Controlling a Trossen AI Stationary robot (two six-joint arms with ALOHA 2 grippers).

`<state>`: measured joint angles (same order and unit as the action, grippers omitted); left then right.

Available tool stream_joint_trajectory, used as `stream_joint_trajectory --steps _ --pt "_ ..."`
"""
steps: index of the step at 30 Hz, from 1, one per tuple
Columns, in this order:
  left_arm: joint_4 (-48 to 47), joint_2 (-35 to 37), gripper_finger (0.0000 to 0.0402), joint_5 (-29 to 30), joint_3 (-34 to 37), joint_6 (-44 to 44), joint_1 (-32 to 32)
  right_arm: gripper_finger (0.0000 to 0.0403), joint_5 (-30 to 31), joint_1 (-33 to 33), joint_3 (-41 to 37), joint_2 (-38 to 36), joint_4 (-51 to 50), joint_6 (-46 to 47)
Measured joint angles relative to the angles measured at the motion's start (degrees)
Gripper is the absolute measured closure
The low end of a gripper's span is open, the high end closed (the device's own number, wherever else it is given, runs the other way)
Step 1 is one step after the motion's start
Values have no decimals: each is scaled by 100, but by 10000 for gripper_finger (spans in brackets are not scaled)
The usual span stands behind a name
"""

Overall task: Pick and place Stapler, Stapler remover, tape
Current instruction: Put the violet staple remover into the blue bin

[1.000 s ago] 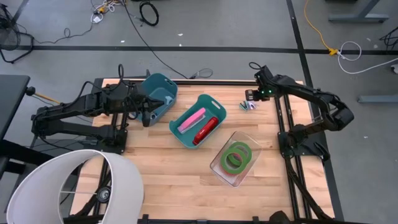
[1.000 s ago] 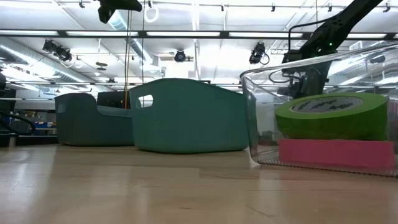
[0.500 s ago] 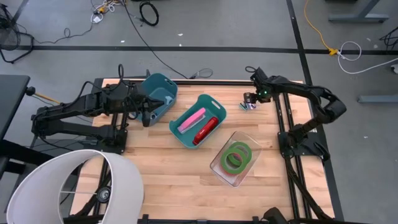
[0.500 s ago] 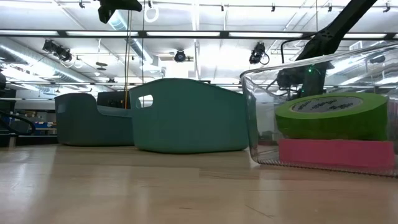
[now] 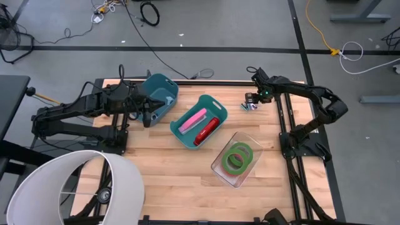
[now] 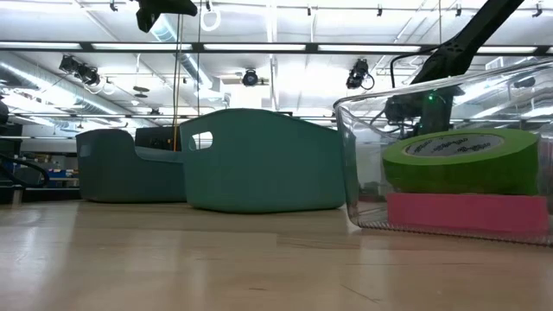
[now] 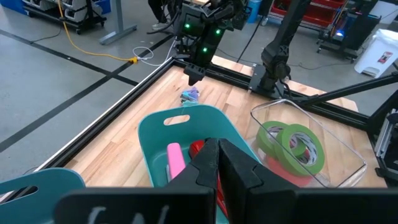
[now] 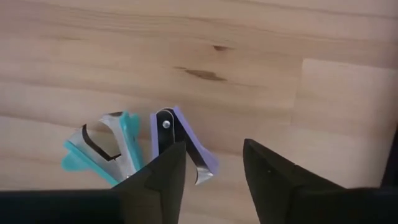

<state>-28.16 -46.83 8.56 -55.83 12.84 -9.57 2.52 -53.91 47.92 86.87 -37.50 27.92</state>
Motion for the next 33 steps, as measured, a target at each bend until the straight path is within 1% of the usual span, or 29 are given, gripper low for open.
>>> stream_joint_trajectory --steps 4,10,17,22,29,33 --pt "0 0 385 0 0 -2 -1 246 -61 0 0 0 -109 -13" --pt "0 0 385 4 -1 -6 -2 241 -63 13 0 -71 -238 -13" --pt "0 0 385 87 0 -9 -2 242 -57 260 -2 -496 -254 3" --pt "0 0 385 87 0 -6 1 242 212 604 -2 -873 -329 -242" --pt "0 0 385 177 0 -2 -1 242 761 1282 -2 -1304 -379 -1132" --pt "0 0 385 177 0 -2 -1 242 1020 1612 -2 -1506 -192 -1561"
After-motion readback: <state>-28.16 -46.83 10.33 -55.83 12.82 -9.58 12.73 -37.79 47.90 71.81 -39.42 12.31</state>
